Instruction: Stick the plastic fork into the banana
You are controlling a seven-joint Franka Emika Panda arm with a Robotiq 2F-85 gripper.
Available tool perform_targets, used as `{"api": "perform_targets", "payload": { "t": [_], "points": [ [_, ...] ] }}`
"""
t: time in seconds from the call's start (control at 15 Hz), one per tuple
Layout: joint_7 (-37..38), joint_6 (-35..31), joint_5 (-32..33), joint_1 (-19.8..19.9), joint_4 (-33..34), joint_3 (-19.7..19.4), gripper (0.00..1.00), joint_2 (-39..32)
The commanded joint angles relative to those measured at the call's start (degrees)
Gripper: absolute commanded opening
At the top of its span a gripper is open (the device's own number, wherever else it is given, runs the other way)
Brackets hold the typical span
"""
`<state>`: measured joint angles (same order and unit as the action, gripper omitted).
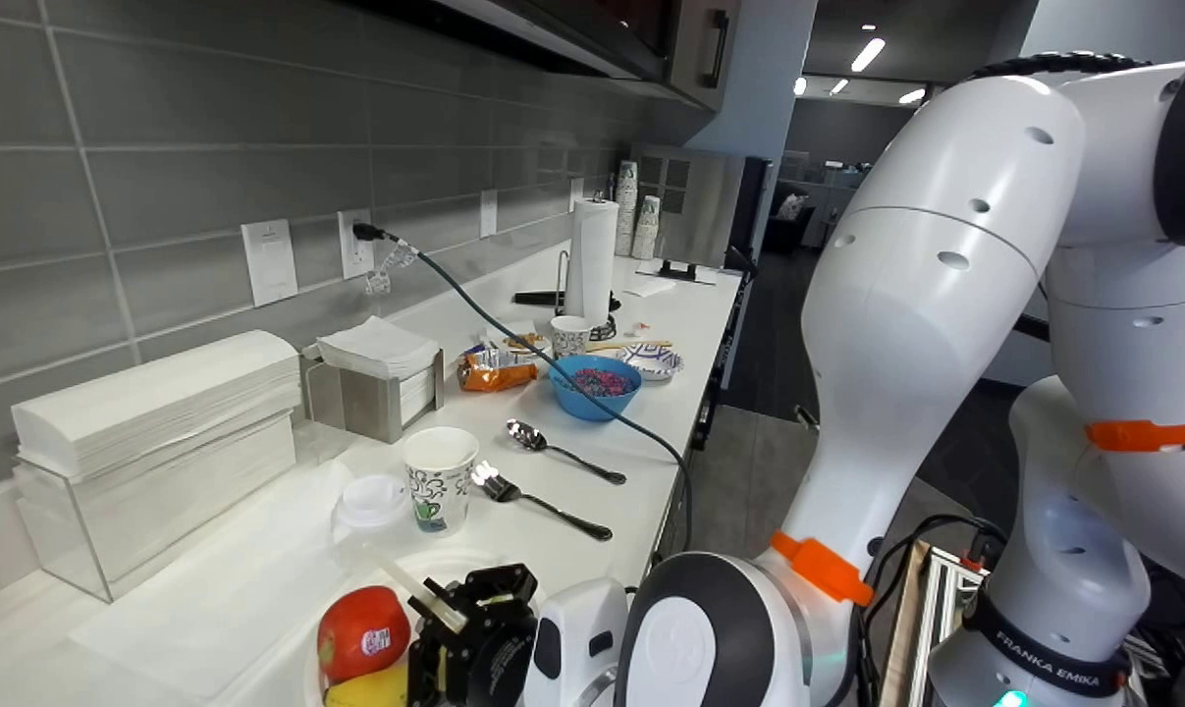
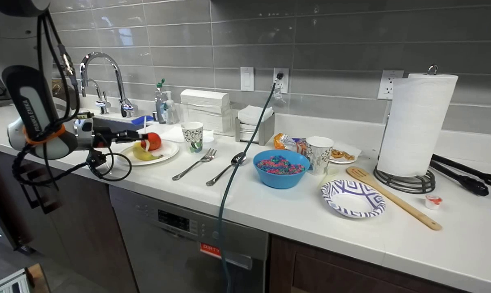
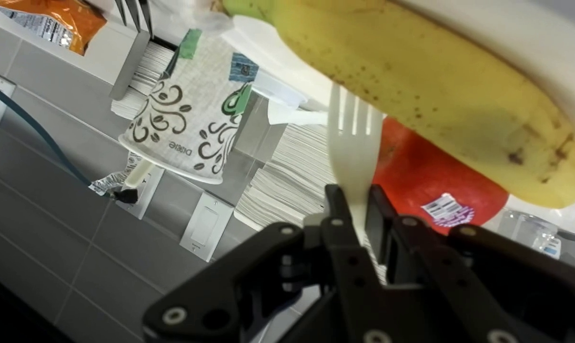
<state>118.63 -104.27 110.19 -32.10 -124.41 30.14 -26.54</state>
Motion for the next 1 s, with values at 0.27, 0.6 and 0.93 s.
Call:
{"api": "perform_targets", "payload": {
  "t": [0.27,0.6,0.93],
  "points": [
    [2.5,-10.4,-1.7,2.9,-0.4,0.9,0.04,-1.2],
    [2.4,-14.8,-2.0,3.9,-0.4,0.7,0.04,-0.8],
    [2.3,-15.2,-2.7,3.9,-0.7,0.4,0.04,-0.4]
  ]
}}
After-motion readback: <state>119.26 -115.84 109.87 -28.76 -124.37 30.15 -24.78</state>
